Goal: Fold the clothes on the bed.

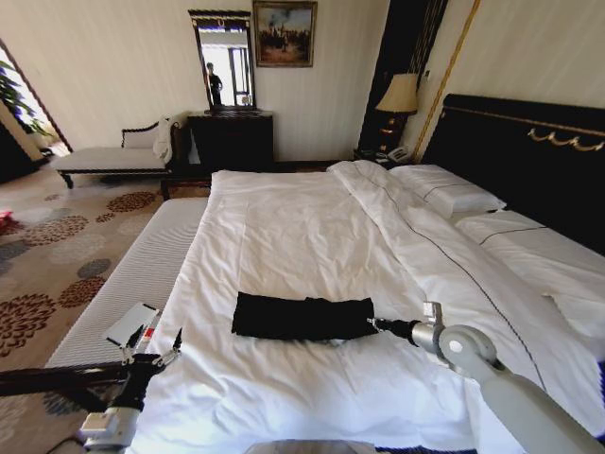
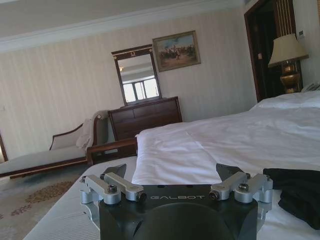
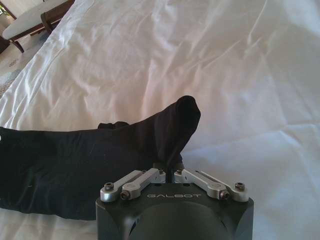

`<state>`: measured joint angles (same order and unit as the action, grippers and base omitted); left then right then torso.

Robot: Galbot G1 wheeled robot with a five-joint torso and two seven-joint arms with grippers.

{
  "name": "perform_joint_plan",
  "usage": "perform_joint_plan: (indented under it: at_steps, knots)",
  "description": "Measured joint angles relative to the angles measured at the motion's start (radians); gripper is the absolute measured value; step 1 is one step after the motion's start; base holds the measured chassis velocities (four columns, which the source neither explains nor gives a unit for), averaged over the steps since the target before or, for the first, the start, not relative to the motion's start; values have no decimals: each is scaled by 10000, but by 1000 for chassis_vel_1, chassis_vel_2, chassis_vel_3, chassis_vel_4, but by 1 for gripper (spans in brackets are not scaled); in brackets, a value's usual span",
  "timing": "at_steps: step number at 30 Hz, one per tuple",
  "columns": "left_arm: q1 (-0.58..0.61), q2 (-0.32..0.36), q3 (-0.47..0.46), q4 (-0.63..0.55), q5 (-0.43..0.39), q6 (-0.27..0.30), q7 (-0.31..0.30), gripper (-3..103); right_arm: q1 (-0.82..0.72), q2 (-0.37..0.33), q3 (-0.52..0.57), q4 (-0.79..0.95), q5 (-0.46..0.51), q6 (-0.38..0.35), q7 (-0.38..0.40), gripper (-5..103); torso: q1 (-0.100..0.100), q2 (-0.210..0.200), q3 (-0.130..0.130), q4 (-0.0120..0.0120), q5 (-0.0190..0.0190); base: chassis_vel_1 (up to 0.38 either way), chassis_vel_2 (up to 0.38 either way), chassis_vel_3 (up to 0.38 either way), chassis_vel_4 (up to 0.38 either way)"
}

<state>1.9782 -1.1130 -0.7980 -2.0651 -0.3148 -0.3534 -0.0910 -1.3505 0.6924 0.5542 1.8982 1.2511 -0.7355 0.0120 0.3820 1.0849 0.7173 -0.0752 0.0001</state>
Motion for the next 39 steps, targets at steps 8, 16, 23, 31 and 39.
perform_joint_plan:
  at_steps: [8, 16, 23, 31, 39]
  knots:
    - [0, -1, 0, 0, 0, -1, 2, 100, -205, -825, 746, -138, -81, 0, -372, 2, 1, 0, 0, -1, -1, 0, 0, 0, 0]
    - [0, 0, 0, 0, 0, -1, 2, 100, -300, -1245, 1048, -185, -389, 0, -574, 2, 1, 0, 0, 0, -2, 0, 0, 0, 0]
    - [0, 0, 0, 0, 0, -1, 2, 100, -389, -1324, 1240, 115, -424, 0, -448, 2, 1, 0, 0, -2, -2, 0, 0, 0, 0]
    - [0, 0, 0, 0, 0, -1, 2, 100, -284, -937, 1053, 1472, 244, 0, 357, 2, 1, 0, 0, 1, -3, 0, 0, 0, 0]
    - [0, 0, 0, 0, 0, -1, 2, 100, 163, -915, 709, 2403, 974, 0, 966, 2, 1, 1, 0, 0, -3, 0, 0, 0, 0]
